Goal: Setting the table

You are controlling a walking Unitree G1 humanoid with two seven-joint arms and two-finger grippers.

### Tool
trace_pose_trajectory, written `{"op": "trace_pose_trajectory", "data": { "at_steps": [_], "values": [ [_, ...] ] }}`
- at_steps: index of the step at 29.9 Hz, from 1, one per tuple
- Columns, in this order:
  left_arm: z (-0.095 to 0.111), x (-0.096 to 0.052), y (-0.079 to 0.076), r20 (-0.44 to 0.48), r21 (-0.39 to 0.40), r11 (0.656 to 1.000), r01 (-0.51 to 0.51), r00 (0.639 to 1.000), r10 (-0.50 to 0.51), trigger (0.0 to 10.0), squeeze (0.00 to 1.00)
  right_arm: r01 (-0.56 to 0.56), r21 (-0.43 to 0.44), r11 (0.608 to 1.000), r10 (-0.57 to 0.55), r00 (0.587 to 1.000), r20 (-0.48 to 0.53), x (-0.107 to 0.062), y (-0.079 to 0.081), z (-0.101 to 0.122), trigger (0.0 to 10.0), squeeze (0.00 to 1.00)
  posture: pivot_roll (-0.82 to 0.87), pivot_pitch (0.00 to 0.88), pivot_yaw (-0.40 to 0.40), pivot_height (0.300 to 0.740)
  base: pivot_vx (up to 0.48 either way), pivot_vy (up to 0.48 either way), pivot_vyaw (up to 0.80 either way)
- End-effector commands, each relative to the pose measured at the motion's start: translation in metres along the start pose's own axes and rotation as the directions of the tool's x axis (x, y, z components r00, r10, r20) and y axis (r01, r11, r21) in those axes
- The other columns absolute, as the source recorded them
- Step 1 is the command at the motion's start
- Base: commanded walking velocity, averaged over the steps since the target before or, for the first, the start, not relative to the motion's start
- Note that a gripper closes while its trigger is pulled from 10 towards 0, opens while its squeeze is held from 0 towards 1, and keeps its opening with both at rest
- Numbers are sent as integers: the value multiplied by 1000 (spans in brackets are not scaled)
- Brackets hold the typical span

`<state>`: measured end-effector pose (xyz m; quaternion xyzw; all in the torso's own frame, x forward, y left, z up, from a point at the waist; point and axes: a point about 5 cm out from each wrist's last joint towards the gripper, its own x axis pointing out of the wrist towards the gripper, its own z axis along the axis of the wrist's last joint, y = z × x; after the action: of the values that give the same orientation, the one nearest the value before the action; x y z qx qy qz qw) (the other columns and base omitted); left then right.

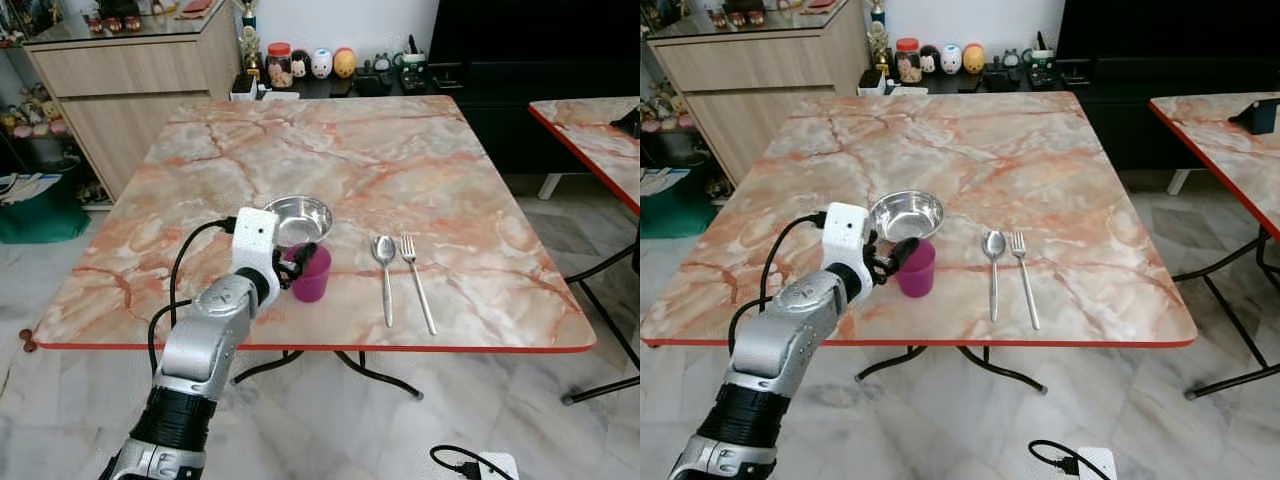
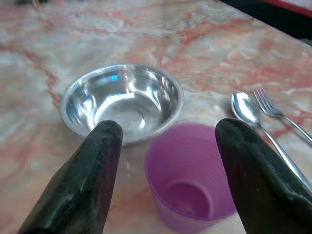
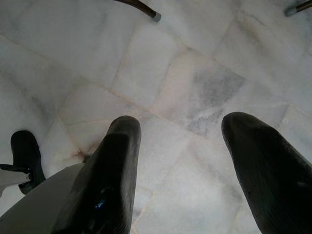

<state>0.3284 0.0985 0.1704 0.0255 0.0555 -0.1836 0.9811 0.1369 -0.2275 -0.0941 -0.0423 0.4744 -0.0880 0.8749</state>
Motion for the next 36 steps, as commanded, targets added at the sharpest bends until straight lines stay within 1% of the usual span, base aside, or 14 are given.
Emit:
{"op": "trace_pose_trajectory", "data": {
  "at_steps": [1, 5, 6, 8, 10, 13, 14, 16, 19, 26, 28, 29, 32, 36],
  "values": [
    [7, -2, 6, 78, 29, 999, -39, 996, 36, 10000, 0, -6, 7, 1000, 6, 1000, -4, 0, 2, 0, 10000, 0, -22, 0, 32, 740, 0, 0, 0],
    [10, -11, 17, 170, 22, 992, -121, 979, 115, 10000, 0, -3, 12, 1000, 3, 1000, -1, 0, 2, 0, 10000, 0, -22, 0, 33, 740, 0, 0, 0],
    [8, -19, 28, 213, -1, 982, -190, 959, 186, 10000, 0, -1, 19, 1000, 1, 1000, 4, 0, 2, 0, 10000, 0, -21, 0, 32, 740, 0, 0, 0],
    [7, -24, 34, 233, 11, 974, -228, 947, 219, 10000, 0, -1, 19, 1000, 1, 1000, 4, 0, 1, 0, 10000, 0, -19, 0, 30, 740, 0, 0, 0],
    [2, -37, 48, 280, 78, 944, -322, 915, 289, 10000, 0, -1, 19, 1000, 0, 1000, 6, 0, 1, 0, 10000, 0, -12, 0, 27, 740, 0, 0, 0],
    [-4, -47, 57, 300, 66, 928, -366, 894, 332, 10000, 0, -1, 18, 1000, 1, 1000, 8, 0, 1, 0, 10000, 0, -12, 0, 26, 740, 0, 0, 0],
    [-4, -47, 57, 300, 66, 928, -366, 894, 332, 10000, 0, -1, 18, 1000, 1, 1000, 8, 0, 1, 0, 10000, 0, -12, 0, 26, 740, 0, 0, 0],
    [-15, -63, 70, 295, 60, 906, -418, 875, 384, 10000, 0, -2, 18, 1000, 1, 1000, 11, 0, 0, 0, 10000, 0, -11, 0, 21, 740, 0, 0, 0],
    [-22, -75, 76, 293, 79, 895, -439, 869, 400, 10000, 0, -1, 17, 1000, 1, 1000, 13, 0, -1, 0, 10000, 0, -8, 0, 19, 740, 0, 0, 0],
    [-33, -98, 84, 281, 146, 875, -462, 867, 411, 10000, 0, 1, 12, 1000, -1, 1000, 13, 0, -2, 0, 10000, 0, -3, 0, 15, 740, 0, 0, 0],
    [-42, -113, 90, 263, 197, 860, -470, 871, 416, 10000, 0, 1, 10, 1000, -1, 1000, 13, -1, -2, 0, 10000, 0, -2, 0, 13, 740, 0, 0, 0],
    [-42, -113, 90, 263, 197, 860, -470, 871, 416, 10000, 0, 1, 10, 1000, -1, 1000, 13, -1, -2, 0, 10000, 0, -2, 0, 13, 740, 0, 0, 0],
    [-50, -134, 97, 246, 212, 839, -502, 858, 451, 10000, 0, 2, 7, 1000, -3, 1000, 14, -1, -3, 0, 10000, 0, 11, 0, 8, 740, 0, 0, 0],
    [-53, -138, 90, 240, 193, 844, -500, 858, 453, 10000, 0, -1, 1, 1000, 1, 1000, 14, 0, -3, 0, 10000, 0, 17, 0, 6, 740, 0, 0, 0]
  ]
}}
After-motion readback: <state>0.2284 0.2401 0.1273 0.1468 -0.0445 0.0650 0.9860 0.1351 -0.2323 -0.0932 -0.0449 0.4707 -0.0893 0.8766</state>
